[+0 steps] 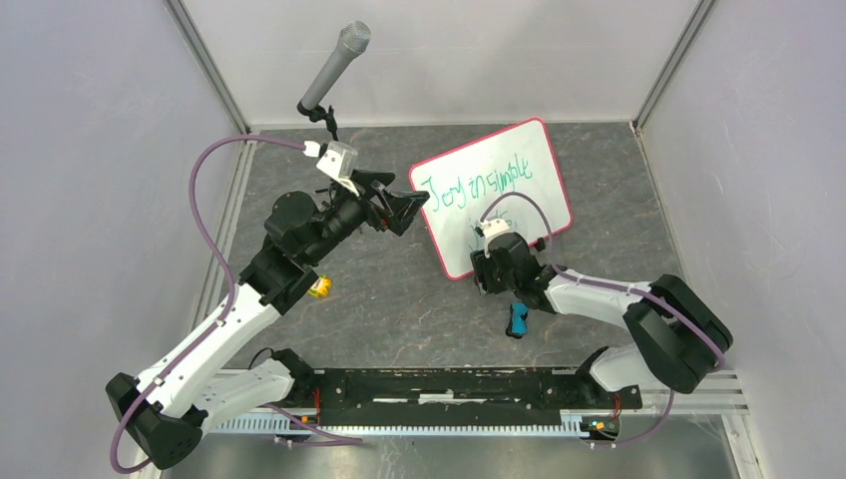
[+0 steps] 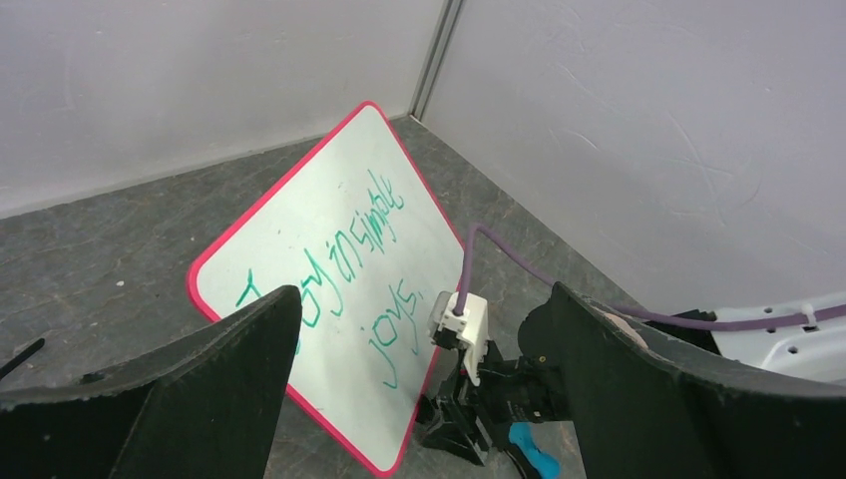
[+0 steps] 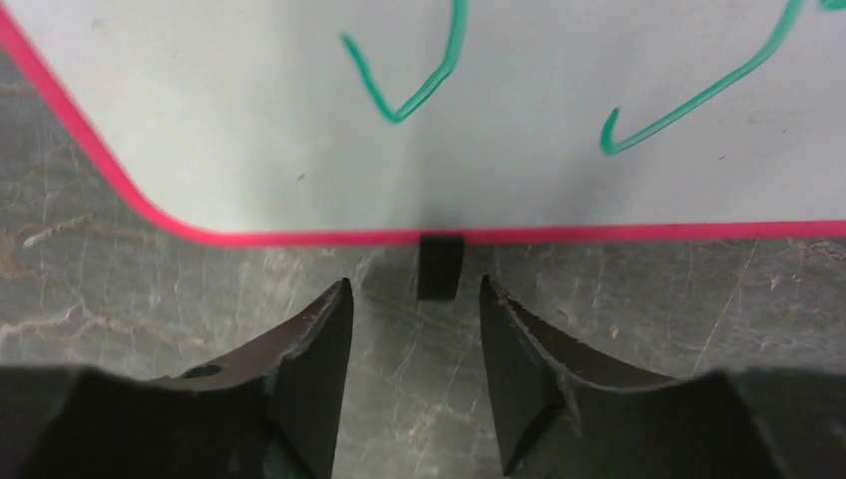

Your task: Erase the whiteboard

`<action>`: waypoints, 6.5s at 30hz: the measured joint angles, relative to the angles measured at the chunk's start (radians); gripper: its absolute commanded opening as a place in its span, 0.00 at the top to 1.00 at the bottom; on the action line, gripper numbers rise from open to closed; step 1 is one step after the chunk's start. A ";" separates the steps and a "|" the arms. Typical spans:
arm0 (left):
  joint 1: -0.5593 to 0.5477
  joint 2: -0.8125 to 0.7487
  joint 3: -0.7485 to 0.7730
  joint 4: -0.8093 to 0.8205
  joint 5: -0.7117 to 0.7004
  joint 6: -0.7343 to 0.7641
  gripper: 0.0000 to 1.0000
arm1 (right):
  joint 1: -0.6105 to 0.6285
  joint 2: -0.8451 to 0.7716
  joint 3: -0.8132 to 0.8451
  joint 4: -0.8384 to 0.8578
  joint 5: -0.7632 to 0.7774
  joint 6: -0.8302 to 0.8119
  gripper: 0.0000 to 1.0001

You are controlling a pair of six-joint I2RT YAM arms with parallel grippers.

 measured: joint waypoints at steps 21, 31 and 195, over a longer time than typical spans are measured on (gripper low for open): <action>0.000 0.002 0.012 -0.063 -0.042 0.000 0.00 | 0.045 -0.387 0.008 -0.617 0.202 0.295 0.09; 0.000 0.002 0.012 -0.063 -0.052 -0.002 0.00 | 0.170 -0.451 -0.064 -0.660 0.283 0.527 0.28; 0.264 0.641 0.078 0.012 0.247 -0.293 0.92 | 0.109 0.303 0.548 0.338 0.305 -0.465 0.82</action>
